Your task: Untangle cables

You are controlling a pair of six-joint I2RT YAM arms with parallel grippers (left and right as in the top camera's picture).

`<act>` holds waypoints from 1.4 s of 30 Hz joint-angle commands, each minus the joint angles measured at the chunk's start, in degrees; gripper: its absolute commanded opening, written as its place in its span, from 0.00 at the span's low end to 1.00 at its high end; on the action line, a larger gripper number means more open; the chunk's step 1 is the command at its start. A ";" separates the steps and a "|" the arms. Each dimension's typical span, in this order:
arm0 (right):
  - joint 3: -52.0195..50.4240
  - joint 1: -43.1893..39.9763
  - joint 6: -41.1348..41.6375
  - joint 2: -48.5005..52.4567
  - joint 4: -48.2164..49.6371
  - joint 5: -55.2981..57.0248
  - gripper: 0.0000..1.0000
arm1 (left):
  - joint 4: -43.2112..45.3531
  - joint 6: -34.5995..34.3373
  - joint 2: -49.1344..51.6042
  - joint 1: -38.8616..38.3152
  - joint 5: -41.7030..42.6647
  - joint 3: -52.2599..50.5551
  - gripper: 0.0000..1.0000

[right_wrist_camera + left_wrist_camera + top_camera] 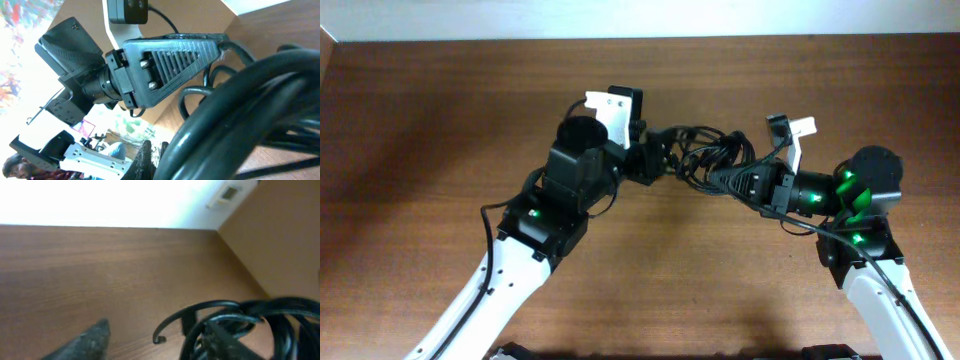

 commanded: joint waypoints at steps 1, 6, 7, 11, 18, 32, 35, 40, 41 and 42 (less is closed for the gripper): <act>0.11 0.24 -1.09 -0.55 0.68 -2.40 0.04 | -0.31 6.34 -0.39 0.42 13.40 1.20 0.82; 0.11 0.24 -1.09 -0.55 0.68 -2.40 0.04 | -1.05 11.37 -0.68 0.44 26.34 1.20 0.88; 0.11 0.20 -1.09 -0.55 0.68 -2.43 0.04 | -1.44 13.05 -0.79 0.52 28.06 1.20 0.90; 0.11 -0.61 -1.07 -0.55 0.63 -2.45 0.04 | -4.57 16.72 -1.95 1.88 29.09 1.20 0.99; 0.11 -2.78 -0.90 -0.55 0.61 -2.62 0.04 | -5.66 16.74 -5.03 5.70 33.70 1.20 0.99; 0.11 -2.75 -0.90 -0.52 0.59 -2.62 0.04 | -9.11 18.82 -4.79 3.63 34.84 1.20 0.99; 0.11 -2.75 -0.87 -0.55 0.59 -2.62 0.04 | -9.11 18.80 -3.93 0.68 29.79 1.20 0.99; 0.11 -2.75 -0.87 -0.52 0.15 -2.71 0.04 | -9.07 18.71 -1.51 -4.44 19.39 1.20 0.99; 0.11 -2.75 -0.90 -0.55 0.15 -2.84 0.04 | -9.07 18.36 -1.38 -4.52 18.25 1.20 0.99; 0.11 -2.75 -0.90 -0.55 0.15 -2.86 0.04 | -9.09 18.36 -1.27 -4.55 17.20 1.20 0.99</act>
